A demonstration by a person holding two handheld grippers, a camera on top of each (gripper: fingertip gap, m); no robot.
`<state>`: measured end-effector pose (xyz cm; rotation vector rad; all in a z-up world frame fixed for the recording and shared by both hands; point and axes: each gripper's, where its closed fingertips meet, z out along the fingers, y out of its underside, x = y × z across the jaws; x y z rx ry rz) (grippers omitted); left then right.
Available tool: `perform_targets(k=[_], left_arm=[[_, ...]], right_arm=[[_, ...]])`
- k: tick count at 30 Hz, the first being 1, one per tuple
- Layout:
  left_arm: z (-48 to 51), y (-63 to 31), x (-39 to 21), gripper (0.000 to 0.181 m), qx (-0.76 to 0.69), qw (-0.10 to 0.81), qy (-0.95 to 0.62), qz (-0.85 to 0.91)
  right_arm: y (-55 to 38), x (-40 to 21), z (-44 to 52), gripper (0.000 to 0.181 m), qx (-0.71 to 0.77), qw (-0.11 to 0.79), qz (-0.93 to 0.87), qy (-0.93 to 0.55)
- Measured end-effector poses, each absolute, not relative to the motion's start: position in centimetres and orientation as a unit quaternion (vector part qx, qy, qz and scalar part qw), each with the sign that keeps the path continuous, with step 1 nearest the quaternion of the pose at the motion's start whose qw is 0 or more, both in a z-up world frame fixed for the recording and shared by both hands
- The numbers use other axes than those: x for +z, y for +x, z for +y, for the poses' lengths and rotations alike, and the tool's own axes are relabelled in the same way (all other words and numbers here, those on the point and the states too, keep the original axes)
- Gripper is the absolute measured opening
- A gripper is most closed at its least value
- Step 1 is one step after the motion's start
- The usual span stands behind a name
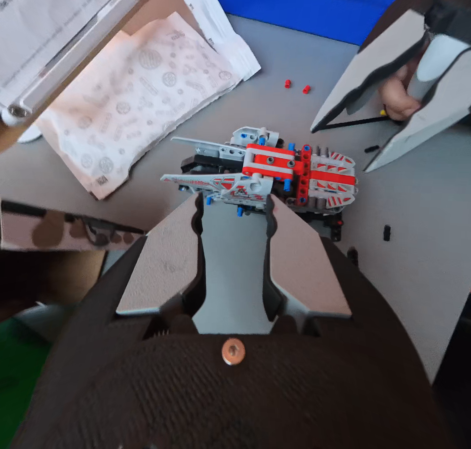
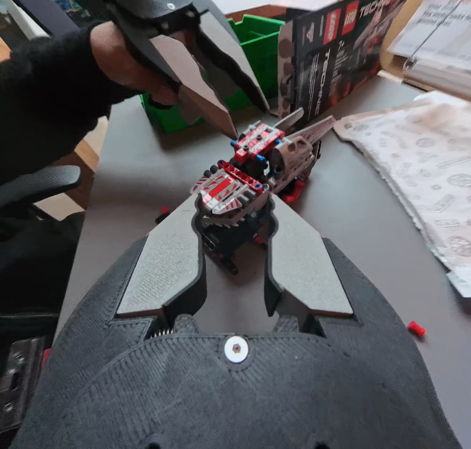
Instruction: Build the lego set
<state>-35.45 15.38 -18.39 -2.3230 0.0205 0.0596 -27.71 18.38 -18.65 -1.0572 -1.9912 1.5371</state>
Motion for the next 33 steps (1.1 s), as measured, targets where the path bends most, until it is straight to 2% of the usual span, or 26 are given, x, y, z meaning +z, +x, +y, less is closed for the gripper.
perform_targets(k=[6, 8, 12, 16, 20, 25, 27, 29, 33], left_arm=[[16.2, -34.0, -18.6, 0.025, -0.021, 0.390, -0.916, 0.088], [16.1, -34.1, -18.5, 0.000, -0.009, 0.400, -0.912, 0.092], [15.6, -32.4, -19.5, 0.000, -0.044, 0.399, -0.909, 0.114], [15.5, -32.8, -20.5, 0.000, -0.006, 0.384, -0.915, 0.121], [15.6, -32.9, -19.3, 0.021, -0.021, 0.394, -0.911, 0.115], [16.5, -32.5, -18.8, 0.030, -0.040, 0.386, -0.909, 0.151], [16.8, -32.6, -18.9, 0.027, -0.046, 0.386, -0.908, 0.159], [16.7, -32.5, -18.9, 0.013, -0.063, 0.388, -0.904, 0.169], [16.9, -31.6, -18.9, 0.009, -0.112, 0.402, -0.894, 0.167]], right_arm=[[-28.0, -19.3, 16.7, 0.065, 0.473, 0.264, -0.759, -0.362], [-28.5, -19.9, 17.1, 0.065, 0.429, 0.300, -0.771, -0.363], [-28.7, -20.4, 18.1, 0.055, 0.385, 0.327, -0.786, -0.355], [-28.4, -20.4, 18.0, 0.059, 0.388, 0.315, -0.797, -0.338], [-28.3, -19.7, 18.5, 0.053, 0.400, 0.308, -0.790, -0.349], [-29.0, -19.0, 18.1, 0.054, 0.404, 0.291, -0.789, -0.359], [-29.5, -18.8, 18.4, 0.055, 0.386, 0.307, -0.793, -0.358], [-29.8, -18.0, 18.9, 0.049, 0.393, 0.319, -0.784, -0.359], [-30.6, -19.1, 19.5, 0.040, 0.375, 0.285, -0.797, -0.378]])
